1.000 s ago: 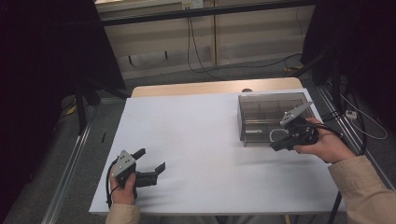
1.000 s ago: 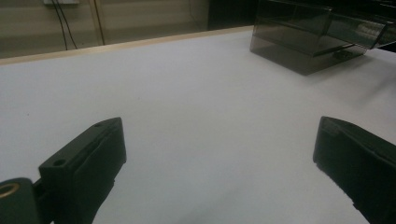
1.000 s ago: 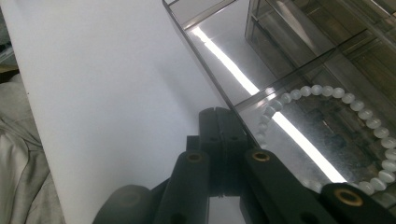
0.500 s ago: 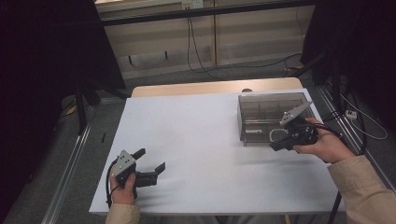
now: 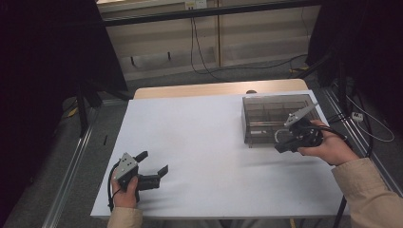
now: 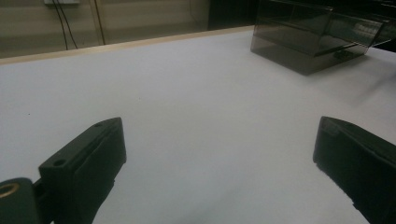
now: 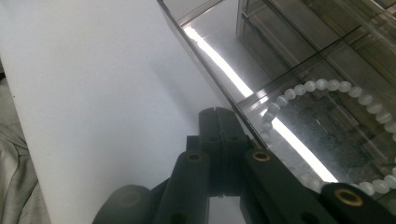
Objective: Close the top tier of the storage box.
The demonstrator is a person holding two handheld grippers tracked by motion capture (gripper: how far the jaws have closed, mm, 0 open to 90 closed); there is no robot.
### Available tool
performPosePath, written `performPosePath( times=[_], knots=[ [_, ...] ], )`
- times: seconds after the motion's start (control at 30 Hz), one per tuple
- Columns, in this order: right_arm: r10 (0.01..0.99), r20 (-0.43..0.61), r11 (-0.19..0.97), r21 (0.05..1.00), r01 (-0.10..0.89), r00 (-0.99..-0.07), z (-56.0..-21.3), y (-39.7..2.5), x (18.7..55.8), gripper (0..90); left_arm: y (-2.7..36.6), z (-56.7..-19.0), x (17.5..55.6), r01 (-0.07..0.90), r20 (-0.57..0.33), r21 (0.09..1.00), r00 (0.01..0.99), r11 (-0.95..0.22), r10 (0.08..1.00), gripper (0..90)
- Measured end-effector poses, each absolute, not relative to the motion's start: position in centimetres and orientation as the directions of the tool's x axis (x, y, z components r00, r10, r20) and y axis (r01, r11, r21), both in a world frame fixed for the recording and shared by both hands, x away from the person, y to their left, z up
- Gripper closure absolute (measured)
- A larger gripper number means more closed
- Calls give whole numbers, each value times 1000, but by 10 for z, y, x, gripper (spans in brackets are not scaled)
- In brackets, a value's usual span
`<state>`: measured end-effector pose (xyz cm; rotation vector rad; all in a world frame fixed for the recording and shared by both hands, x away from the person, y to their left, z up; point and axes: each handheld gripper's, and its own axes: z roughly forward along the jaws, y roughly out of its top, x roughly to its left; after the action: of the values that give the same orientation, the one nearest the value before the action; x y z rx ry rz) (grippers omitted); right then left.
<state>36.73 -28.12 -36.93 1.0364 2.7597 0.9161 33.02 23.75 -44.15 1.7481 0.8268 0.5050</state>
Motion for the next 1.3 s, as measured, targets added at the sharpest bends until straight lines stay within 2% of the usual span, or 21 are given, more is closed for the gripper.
performPosePath(
  times=[1.3],
  knots=[
    [638,134,574,574,584,-758,-371,-284,375,900,237,-442,330,286,-65,942,666,-174,743,27]
  ],
)
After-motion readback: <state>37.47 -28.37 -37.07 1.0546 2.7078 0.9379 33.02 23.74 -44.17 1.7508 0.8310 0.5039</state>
